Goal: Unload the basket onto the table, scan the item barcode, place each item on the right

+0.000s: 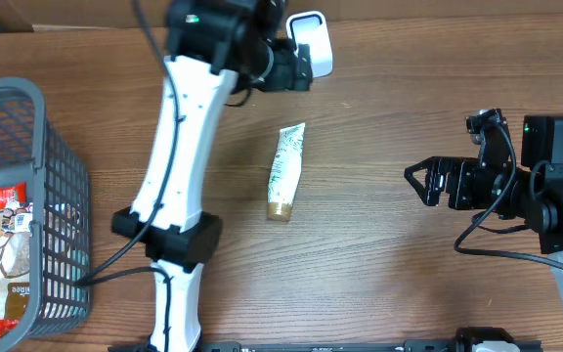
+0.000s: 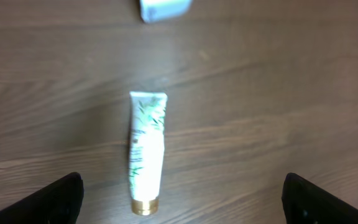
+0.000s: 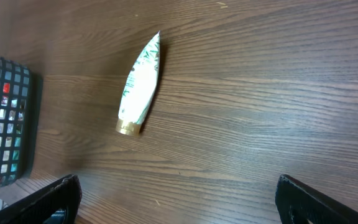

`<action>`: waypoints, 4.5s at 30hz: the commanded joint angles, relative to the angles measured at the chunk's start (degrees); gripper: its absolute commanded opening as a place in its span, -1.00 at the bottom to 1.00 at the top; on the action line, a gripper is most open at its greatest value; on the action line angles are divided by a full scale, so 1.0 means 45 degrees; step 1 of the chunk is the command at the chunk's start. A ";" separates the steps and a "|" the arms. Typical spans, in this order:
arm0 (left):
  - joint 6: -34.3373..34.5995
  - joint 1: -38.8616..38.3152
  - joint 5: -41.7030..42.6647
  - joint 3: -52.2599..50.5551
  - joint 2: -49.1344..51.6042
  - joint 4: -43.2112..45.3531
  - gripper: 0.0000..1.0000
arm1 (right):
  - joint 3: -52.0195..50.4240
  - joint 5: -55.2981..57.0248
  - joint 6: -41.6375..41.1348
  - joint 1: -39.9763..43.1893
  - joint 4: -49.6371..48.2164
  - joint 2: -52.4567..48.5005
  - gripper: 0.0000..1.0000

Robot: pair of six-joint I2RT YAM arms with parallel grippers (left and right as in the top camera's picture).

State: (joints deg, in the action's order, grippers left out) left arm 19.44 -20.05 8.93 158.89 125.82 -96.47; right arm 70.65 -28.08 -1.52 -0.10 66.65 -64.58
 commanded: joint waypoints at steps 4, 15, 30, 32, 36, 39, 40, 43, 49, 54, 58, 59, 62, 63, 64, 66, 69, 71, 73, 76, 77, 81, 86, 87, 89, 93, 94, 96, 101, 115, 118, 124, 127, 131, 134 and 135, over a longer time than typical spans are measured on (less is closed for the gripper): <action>-0.0233 0.2409 0.0228 0.0466 -0.2880 -0.0073 0.82 | 0.0316 0.0053 -0.0005 -0.0039 0.0024 0.0034 1.00; -0.0233 0.8471 0.0112 -0.1797 -0.6703 -0.0073 0.99 | 0.0316 0.0049 0.0000 -0.0039 -0.0010 0.0034 1.00; 0.1297 1.5174 -0.0874 -1.1458 -0.7893 0.2147 1.00 | 0.0316 0.0053 0.0000 -0.0039 -0.0019 0.0034 1.00; 0.1297 1.5684 -0.0656 -1.2259 -0.7893 0.2667 1.00 | 0.0316 0.0058 0.0000 -0.0039 -0.0015 0.0034 1.00; 0.1263 1.6534 -0.0607 -1.3522 -0.7888 0.3900 1.00 | 0.0316 0.0102 0.0000 -0.0039 -0.0024 0.0034 1.00; 0.1452 1.6830 -0.0602 -1.4401 -0.7878 0.4571 1.00 | 0.0316 0.0374 0.0000 -0.0039 -0.0015 0.0034 1.00; 0.1447 1.6961 -0.0627 -1.4780 -0.7864 0.4852 1.00 | 0.0316 0.0437 0.0000 -0.0039 -0.0005 0.0034 1.00; 0.1462 1.7257 -0.0709 -1.5640 -0.7815 0.5333 1.00 | 0.0316 0.0588 0.0000 -0.0039 -0.0005 0.0034 1.00; 0.1501 1.7996 -0.1243 -1.7898 -0.7815 0.6722 0.99 | 0.0316 0.1083 0.0000 -0.0039 -0.0010 0.0034 1.00; 0.1506 1.8608 -0.1909 -1.9317 -0.7815 0.7407 1.00 | 0.0316 0.1141 0.0000 -0.0039 -0.0010 0.0034 1.00; 0.1501 1.8880 -0.2409 -2.0094 -0.7815 0.7951 1.00 | 0.0316 0.1141 0.0000 -0.0039 -0.0024 0.0034 1.00; 0.1501 1.8894 -0.2521 -2.0240 -0.7815 0.8097 1.00 | 0.0316 0.1141 0.0000 -0.0039 -0.0024 0.0034 1.00; 0.1428 1.8860 -0.2744 -2.0633 -0.7815 0.8762 1.00 | 0.0316 0.1141 0.0000 -0.0039 -0.0034 0.0029 1.00; 0.1399 1.8836 -0.2739 -2.0788 -0.7815 0.9049 1.00 | 0.0316 0.1141 0.0000 -0.0039 -0.0039 0.0029 1.00; 0.1399 1.8816 -0.2739 -2.0949 -0.7815 0.9296 0.99 | 0.0316 0.1141 0.0000 -0.0039 -0.0039 0.0029 1.00; 0.1399 1.8763 -0.2739 -2.1313 -0.7815 0.9777 1.00 | 0.0316 0.1141 0.0000 -0.0039 -0.0039 0.0019 1.00; 0.1384 1.8666 -0.2788 -2.2207 -0.7815 1.0924 0.99 | 0.0316 0.1141 0.0000 -0.0039 -0.0019 -0.0097 1.00; 0.1277 1.8603 -0.2773 -2.2658 -0.7815 1.1681 0.99 | 0.0316 0.1137 -0.0005 -0.0039 0.0024 -0.0209 1.00; 0.1093 1.8486 -0.2633 -2.3076 -0.7815 1.2463 0.99 | 0.0316 0.1137 -0.0005 -0.0039 0.0078 -0.0364 1.00; 0.1098 1.8185 -0.2633 -2.3474 -0.7815 1.3124 1.00 | 0.0316 0.1132 -0.0005 -0.0039 0.0126 -0.0627 1.00; 0.1098 1.8083 -0.2637 -2.3542 -0.7815 1.3236 0.94 | 0.0316 0.1132 -0.0005 -0.0039 0.0126 -0.0738 1.00; 0.1054 1.7573 -0.2642 -2.3610 -0.7815 1.3619 0.42 | 0.0316 0.1127 -0.0005 -0.0039 0.0165 -0.1030 1.00; 0.0389 1.7296 -0.2637 -2.3605 -0.7820 1.3974 -0.85 | 0.0316 0.1127 -0.0005 -0.0039 0.0170 -0.1122 1.00; 0.0393 1.7291 -0.2637 -2.3605 -0.7820 1.4003 -0.92 | 0.0316 0.1127 -0.0005 -0.0039 0.0170 -0.1122 1.00; 0.0374 1.7291 -0.2633 -2.3528 -0.7820 1.4056 -0.91 | 0.0316 0.1127 -0.0005 -0.0039 0.0170 -0.1122 1.00; -0.0253 1.7291 -0.1851 -2.3003 -0.7917 1.3862 -0.92 | 0.0316 0.1127 -0.0005 -0.0039 0.0170 -0.1122 1.00; -0.0330 1.7291 -0.1574 -2.2814 -0.7975 1.3789 -0.92 | 0.0316 0.1127 -0.0005 -0.0039 0.0170 -0.1122 1.00; -0.0330 1.7291 -0.1069 -2.2333 -0.8126 1.3614 -0.92 | 0.0316 0.1122 -0.0010 -0.0039 0.0170 -0.1122 1.00; -0.0272 1.7291 -0.0253 -2.0293 -0.8956 1.2730 -0.92 | 0.0316 0.1093 -0.0010 -0.0039 0.0170 -0.1122 1.00; -0.0024 1.7282 0.2827 -1.6942 -1.1885 1.1346 -0.92 | 0.0316 0.1093 -0.0005 -0.0039 0.0165 -0.1122 1.00; 0.0073 1.7282 0.3405 -1.6684 -1.2497 1.1404 -0.91 | 0.0316 0.1093 -0.0005 -0.0039 0.0165 -0.1122 1.00; 0.0092 1.6723 0.3968 -1.5577 -1.3430 1.1370 -0.92 | 0.0316 0.1093 -0.0005 -0.0039 0.0165 -0.1122 1.00; -0.0044 1.6524 0.3711 -1.5280 -1.3658 1.1341 -0.91 | 0.0316 0.1093 -0.0005 -0.0039 0.0165 -0.1122 1.00; -0.0078 1.6534 0.2463 -1.5285 -1.3284 1.0190 0.26 | 0.0316 0.1093 -0.0005 -0.0039 0.0170 -0.1122 1.00; 0.0228 1.6538 0.2254 -1.5285 -1.2706 0.9131 0.52 | 0.0316 0.1098 0.0000 -0.0039 0.0146 -0.1122 1.00; 0.0359 1.6558 0.2254 -1.5285 -1.2429 0.8743 0.57 | 0.0316 0.1098 0.0000 -0.0039 0.0131 -0.1122 1.00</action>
State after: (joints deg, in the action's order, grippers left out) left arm 19.62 54.46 21.61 89.73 66.32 -54.19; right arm 70.65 -23.31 -1.50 -0.10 67.57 -69.71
